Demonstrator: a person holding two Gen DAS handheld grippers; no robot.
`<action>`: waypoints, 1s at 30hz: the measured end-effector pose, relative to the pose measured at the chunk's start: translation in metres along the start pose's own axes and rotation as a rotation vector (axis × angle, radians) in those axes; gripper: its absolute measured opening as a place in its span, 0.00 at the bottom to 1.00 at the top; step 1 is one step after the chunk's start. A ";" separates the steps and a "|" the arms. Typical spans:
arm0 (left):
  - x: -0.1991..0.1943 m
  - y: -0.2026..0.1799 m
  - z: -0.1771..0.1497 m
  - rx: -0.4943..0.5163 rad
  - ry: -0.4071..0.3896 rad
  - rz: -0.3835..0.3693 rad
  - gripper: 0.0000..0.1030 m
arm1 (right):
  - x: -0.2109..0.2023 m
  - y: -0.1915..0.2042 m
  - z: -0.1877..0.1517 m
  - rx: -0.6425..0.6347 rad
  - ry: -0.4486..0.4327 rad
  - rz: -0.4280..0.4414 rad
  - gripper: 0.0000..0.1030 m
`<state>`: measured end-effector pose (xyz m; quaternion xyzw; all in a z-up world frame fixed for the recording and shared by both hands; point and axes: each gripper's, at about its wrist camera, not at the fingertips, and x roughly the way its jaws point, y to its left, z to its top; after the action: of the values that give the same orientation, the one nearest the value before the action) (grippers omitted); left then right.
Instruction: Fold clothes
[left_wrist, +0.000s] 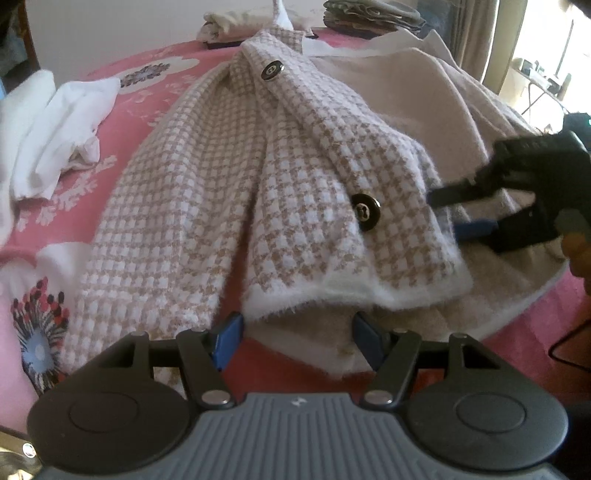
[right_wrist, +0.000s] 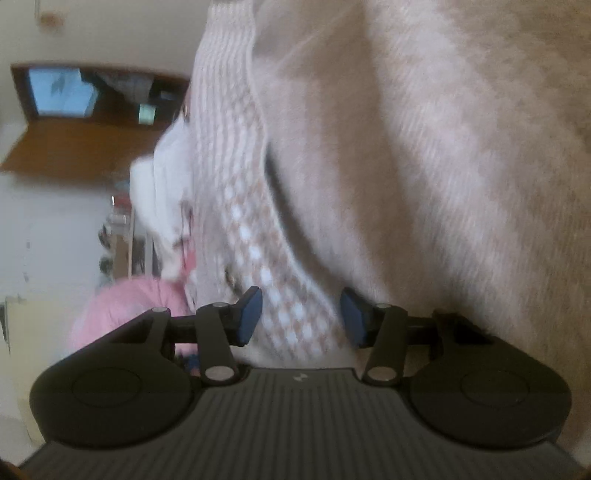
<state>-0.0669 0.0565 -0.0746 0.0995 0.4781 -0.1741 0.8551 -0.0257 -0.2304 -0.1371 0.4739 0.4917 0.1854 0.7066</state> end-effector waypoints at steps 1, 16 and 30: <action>0.001 -0.001 0.000 0.003 0.000 0.005 0.65 | 0.002 0.002 0.000 -0.013 -0.003 -0.001 0.45; 0.011 -0.022 0.009 0.088 -0.042 0.130 0.38 | -0.027 0.009 0.004 -0.045 -0.112 0.023 0.03; -0.033 -0.035 0.008 0.199 -0.135 0.322 0.07 | -0.051 0.037 -0.022 -0.181 -0.116 -0.039 0.03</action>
<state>-0.0906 0.0284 -0.0426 0.2466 0.3780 -0.0879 0.8880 -0.0601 -0.2388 -0.0802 0.4083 0.4406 0.1875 0.7772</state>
